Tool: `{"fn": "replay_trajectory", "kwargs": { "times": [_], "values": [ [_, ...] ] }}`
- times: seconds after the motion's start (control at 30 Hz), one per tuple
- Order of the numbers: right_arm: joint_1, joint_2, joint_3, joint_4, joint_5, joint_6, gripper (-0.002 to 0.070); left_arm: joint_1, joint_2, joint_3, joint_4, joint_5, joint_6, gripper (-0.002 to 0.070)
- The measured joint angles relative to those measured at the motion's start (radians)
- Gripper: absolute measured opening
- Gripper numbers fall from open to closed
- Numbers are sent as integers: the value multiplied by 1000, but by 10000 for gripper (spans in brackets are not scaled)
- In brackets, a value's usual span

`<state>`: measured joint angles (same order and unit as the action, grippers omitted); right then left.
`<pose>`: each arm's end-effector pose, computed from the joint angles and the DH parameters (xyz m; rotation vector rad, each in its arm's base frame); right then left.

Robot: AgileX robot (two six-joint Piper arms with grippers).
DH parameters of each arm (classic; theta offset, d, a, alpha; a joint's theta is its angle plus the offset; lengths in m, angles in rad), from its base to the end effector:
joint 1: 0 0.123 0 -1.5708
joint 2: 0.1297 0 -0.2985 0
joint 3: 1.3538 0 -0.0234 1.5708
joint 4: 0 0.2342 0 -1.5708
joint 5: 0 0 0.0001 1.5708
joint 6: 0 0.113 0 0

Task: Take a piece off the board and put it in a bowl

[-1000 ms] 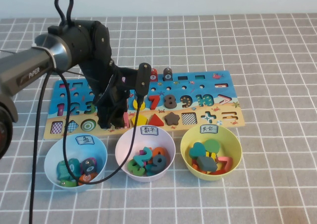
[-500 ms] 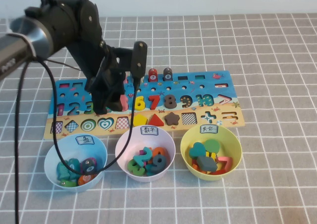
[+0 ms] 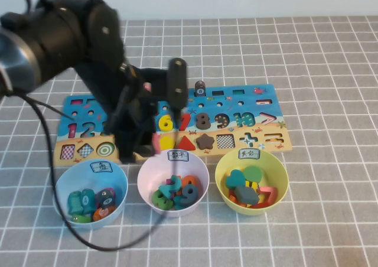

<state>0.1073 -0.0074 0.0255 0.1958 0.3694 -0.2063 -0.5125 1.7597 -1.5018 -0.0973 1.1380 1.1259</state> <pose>0.0425 0.0126 0.1662 -0.1704 1.8578 0.1236 0.3067 -0.1840 0.2811 2.0634 1.9857 -0.0140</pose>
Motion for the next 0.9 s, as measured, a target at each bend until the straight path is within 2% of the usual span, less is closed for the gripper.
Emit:
{"fn": "replay_trajectory", "kwargs": {
  "times": [0.3, 0.43, 0.57, 0.63, 0.9],
  "values": [
    [0, 0, 0, 0, 0, 0, -17, -199, 0, 4, -38, -10, -408, 285],
    [0, 0, 0, 0, 0, 0, -17, -266, 9, 7, -122, -71, -711, 285],
    [0, 0, 0, 0, 0, 0, -17, -305, 28, 7, -142, -152, -1026, 285],
    [0, 0, 0, 0, 0, 0, -17, -318, 46, 7, -138, -186, -1098, 285],
    [0, 0, 0, 0, 0, 0, -17, -350, 107, 7, -131, -217, -1183, 285]
  ]
}}
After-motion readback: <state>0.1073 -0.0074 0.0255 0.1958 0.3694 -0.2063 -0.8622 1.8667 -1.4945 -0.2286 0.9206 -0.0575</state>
